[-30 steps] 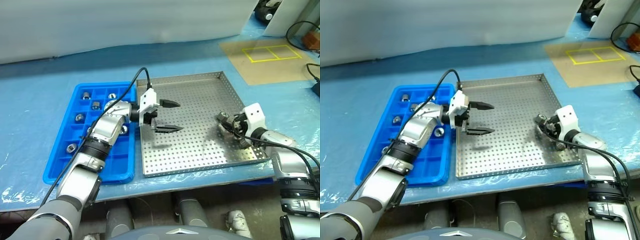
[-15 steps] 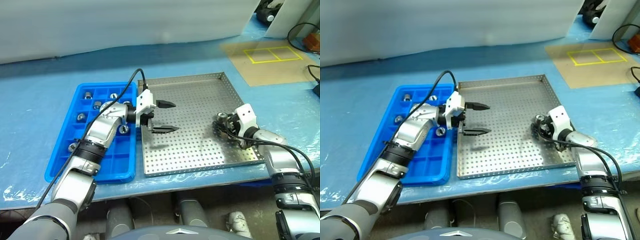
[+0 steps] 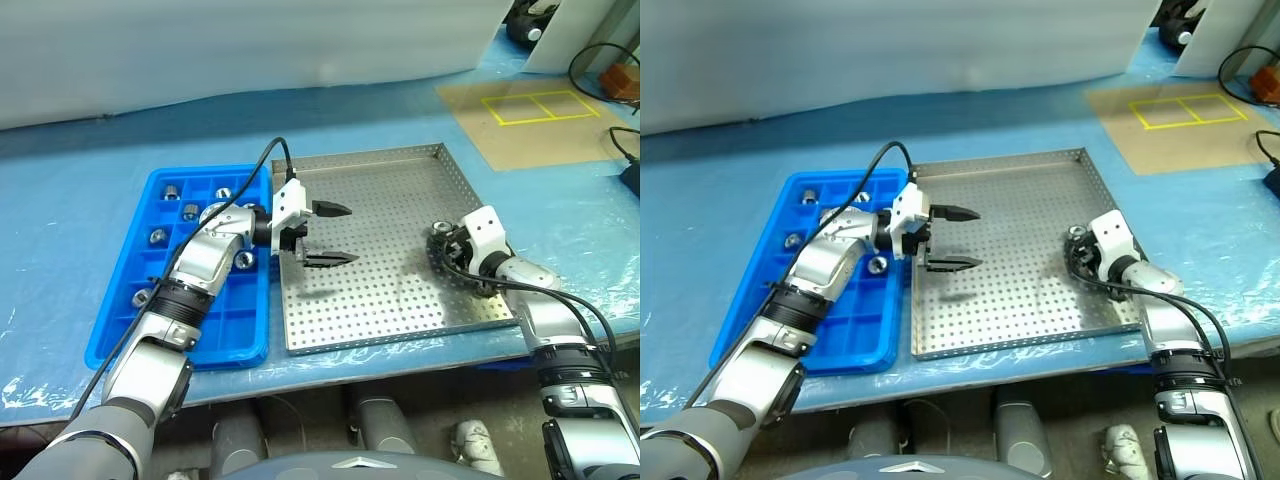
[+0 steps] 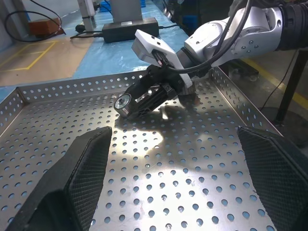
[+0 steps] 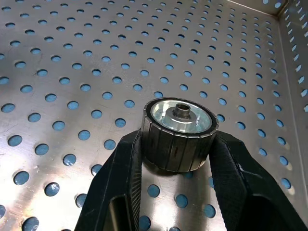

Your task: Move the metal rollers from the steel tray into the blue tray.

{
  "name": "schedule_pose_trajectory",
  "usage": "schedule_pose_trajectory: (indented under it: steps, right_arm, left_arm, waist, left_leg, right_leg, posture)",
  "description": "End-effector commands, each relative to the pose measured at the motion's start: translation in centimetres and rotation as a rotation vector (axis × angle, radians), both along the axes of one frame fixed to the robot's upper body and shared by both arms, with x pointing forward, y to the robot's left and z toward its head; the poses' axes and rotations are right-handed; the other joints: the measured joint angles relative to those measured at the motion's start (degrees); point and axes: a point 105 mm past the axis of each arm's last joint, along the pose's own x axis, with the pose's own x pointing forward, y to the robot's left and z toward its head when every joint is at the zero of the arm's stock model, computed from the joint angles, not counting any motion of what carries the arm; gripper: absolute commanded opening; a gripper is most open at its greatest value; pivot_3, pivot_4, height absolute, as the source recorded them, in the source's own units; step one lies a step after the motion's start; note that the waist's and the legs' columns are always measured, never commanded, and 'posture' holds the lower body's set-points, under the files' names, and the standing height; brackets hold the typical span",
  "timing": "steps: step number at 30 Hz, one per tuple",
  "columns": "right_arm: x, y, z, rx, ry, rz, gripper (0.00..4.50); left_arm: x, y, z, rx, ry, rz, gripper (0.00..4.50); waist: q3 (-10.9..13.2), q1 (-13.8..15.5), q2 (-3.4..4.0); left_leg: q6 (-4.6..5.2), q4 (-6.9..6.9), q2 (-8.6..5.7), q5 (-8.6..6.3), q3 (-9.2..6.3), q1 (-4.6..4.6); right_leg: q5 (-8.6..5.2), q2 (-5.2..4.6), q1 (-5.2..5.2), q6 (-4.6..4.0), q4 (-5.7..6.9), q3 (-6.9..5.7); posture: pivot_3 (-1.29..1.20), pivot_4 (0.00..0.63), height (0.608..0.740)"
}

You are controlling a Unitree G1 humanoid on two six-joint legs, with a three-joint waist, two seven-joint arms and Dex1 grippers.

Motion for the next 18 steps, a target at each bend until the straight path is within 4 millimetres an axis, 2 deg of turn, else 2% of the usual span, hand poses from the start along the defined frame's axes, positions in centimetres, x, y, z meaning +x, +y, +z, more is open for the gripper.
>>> schedule_pose_trajectory:
  steps: [1, 10, 15, 18]
  right_arm:
    - [0.1, 1.1, 0.0, -0.004, 0.003, 0.037, 1.63]
    - [0.9, 1.8, 0.9, -0.010, -0.019, 0.053, 1.63]
    - [1.2, 4.4, 3.3, 0.032, -0.068, 0.150, 1.63]
    - [0.9, 8.2, 5.6, 0.071, -0.099, 0.325, 1.63]
  left_arm:
    - [-0.2, 0.5, 1.2, -0.016, -0.041, -0.003, 4.42]
    - [0.0, 1.0, 1.1, -0.012, -0.047, 0.023, 4.42]
    - [0.3, 2.3, 1.5, -0.005, -0.061, 0.067, 4.42]
    - [0.3, 4.0, 2.1, 0.006, -0.083, 0.115, 4.42]
  waist:
    - [0.0, 0.0, 0.00]
    - [0.0, 0.1, 0.00]
    - [0.0, 0.1, 0.01]
    - [0.0, 0.0, 0.03]
  left_leg:
    - [0.00, -0.01, 0.01, 0.00, 0.00, 0.00]
    - [0.00, -0.11, -0.03, 0.00, 0.02, -0.02]
    - [-0.02, -0.25, -0.02, 0.01, 0.03, -0.02]
    - [-0.06, -0.32, 0.02, 0.03, 0.08, -0.04]
  right_leg:
    - [0.00, 0.00, 0.00, 0.00, 0.00, 0.00]
    - [0.00, -0.01, 0.00, 0.00, -0.09, -0.01]
    - [0.00, 0.00, -0.05, 0.00, -0.15, -0.03]
    - [0.00, 0.00, -0.16, 0.00, -0.13, -0.01]
  posture:
    - [-0.40, 0.150, 0.740]
    - [-0.38, 0.150, 0.740]
    - [-0.35, 0.150, 0.740]
    - [-0.32, 0.150, 0.740]
